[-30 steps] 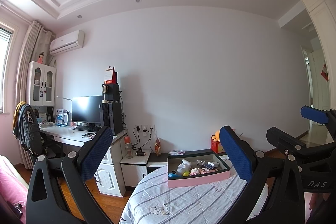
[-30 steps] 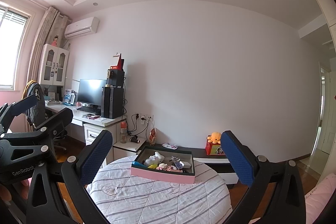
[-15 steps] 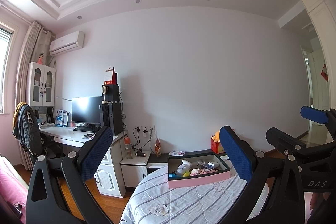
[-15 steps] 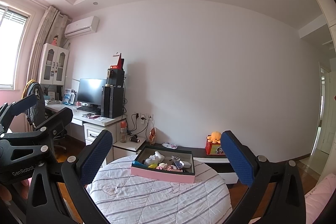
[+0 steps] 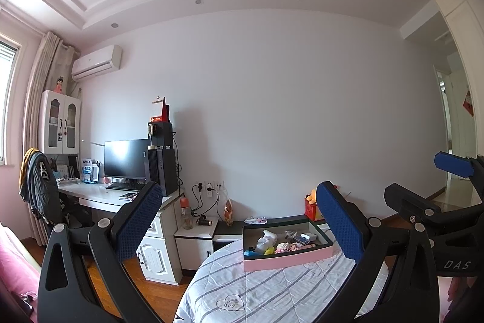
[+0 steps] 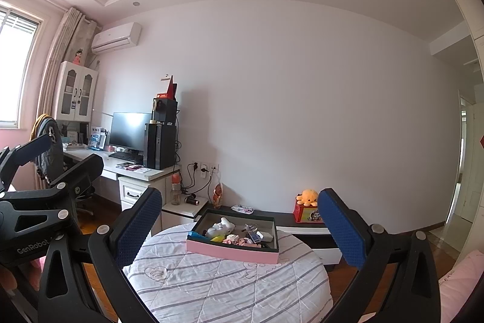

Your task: Organize rigid objects

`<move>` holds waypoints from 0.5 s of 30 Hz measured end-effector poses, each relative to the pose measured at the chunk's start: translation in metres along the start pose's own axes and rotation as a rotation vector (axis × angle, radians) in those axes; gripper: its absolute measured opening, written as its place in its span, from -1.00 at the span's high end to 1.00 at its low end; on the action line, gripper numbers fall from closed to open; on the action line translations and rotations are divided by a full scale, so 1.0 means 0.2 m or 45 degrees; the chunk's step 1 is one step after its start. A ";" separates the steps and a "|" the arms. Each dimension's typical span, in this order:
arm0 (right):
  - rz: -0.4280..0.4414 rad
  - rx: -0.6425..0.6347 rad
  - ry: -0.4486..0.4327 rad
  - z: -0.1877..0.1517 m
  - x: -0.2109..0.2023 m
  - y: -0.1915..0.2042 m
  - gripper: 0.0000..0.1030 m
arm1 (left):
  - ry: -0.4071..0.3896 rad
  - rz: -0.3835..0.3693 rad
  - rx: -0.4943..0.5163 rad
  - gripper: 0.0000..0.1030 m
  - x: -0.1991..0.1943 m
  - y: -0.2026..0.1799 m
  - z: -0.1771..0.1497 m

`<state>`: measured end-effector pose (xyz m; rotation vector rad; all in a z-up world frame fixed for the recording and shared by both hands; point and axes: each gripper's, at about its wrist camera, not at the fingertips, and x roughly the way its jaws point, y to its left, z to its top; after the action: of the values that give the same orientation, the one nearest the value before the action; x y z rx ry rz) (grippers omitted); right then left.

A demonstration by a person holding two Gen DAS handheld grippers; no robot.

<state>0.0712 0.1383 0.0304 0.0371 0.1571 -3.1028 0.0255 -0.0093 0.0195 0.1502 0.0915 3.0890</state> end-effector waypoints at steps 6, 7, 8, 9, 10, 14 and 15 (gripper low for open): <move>-0.006 -0.004 -0.003 0.01 0.00 0.01 -1.00 | -0.002 -0.001 -0.003 -0.99 0.00 0.00 0.00; -0.005 -0.004 -0.001 0.01 0.00 0.01 -1.00 | -0.003 -0.001 -0.003 -0.99 0.00 0.00 0.00; -0.004 -0.005 0.000 0.01 0.00 0.01 -1.00 | 0.000 -0.003 -0.003 -0.99 0.00 0.00 0.00; -0.005 -0.005 0.000 0.01 0.00 0.01 -1.00 | 0.001 -0.004 -0.005 -0.99 0.00 0.01 0.00; -0.005 -0.005 0.001 0.01 0.00 0.01 -1.00 | 0.001 -0.003 -0.006 -0.99 0.01 0.00 0.00; -0.006 -0.006 0.004 0.00 0.00 0.01 -1.00 | -0.007 -0.008 -0.010 -0.99 0.02 0.00 0.00; -0.005 -0.004 0.004 0.00 0.00 0.01 -1.00 | -0.006 -0.009 -0.011 -0.99 0.03 0.00 0.00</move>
<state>0.0711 0.1353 0.0311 0.0421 0.1627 -3.1069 0.0198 -0.0088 0.0197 0.1563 0.0782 3.0817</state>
